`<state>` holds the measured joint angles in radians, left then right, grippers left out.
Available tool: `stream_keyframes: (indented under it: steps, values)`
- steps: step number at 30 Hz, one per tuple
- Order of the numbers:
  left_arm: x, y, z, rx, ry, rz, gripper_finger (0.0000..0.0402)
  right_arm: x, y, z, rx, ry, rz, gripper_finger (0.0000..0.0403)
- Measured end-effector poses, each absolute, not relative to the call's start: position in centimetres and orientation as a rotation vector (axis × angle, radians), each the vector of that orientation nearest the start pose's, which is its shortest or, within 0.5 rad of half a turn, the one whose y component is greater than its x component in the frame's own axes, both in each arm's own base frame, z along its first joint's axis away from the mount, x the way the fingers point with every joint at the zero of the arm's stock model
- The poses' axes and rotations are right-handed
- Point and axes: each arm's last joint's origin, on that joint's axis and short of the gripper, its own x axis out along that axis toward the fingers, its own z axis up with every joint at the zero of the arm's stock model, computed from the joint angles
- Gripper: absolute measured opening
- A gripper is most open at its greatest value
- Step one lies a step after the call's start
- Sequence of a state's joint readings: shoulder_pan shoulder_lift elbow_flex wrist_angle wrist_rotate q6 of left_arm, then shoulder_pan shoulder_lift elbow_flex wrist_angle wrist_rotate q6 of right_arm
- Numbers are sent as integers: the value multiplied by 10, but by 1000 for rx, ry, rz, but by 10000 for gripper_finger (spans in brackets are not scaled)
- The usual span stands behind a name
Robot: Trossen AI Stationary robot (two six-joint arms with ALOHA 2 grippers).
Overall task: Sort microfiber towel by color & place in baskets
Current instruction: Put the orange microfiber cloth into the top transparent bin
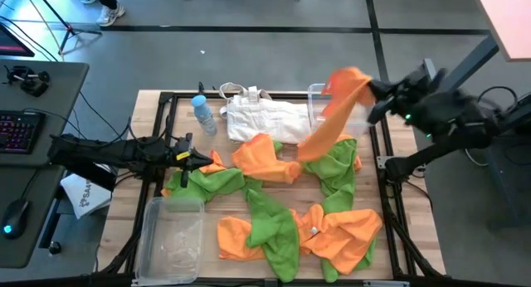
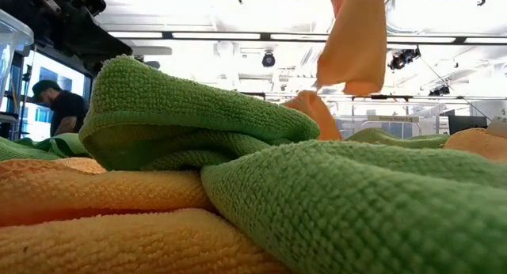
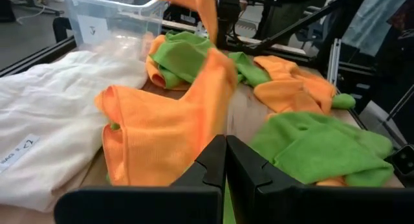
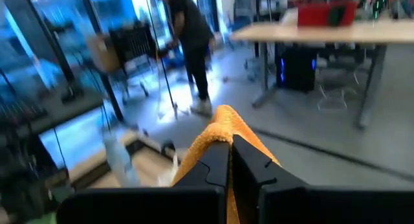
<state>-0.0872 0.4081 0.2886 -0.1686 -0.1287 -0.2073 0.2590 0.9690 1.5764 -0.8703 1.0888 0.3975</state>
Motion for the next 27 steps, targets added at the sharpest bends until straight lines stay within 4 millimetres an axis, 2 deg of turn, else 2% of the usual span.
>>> stream_keyframes:
  steps: [5, 11, 22, 27]
  values:
    - [122, -6, 210, -170, 292, 92, 0, 105, 1, 514, 176, -97, -788, 0]
    - [123, -6, 209, -170, 300, 93, 0, 99, -2, 532, 83, -179, -833, 0]
    - [123, -6, 210, -169, 291, 108, 0, 98, -19, 530, -5, -131, -1030, 0]
    - [123, -6, 210, -169, 291, 110, 0, 99, -29, 530, -24, -139, -1048, 0]
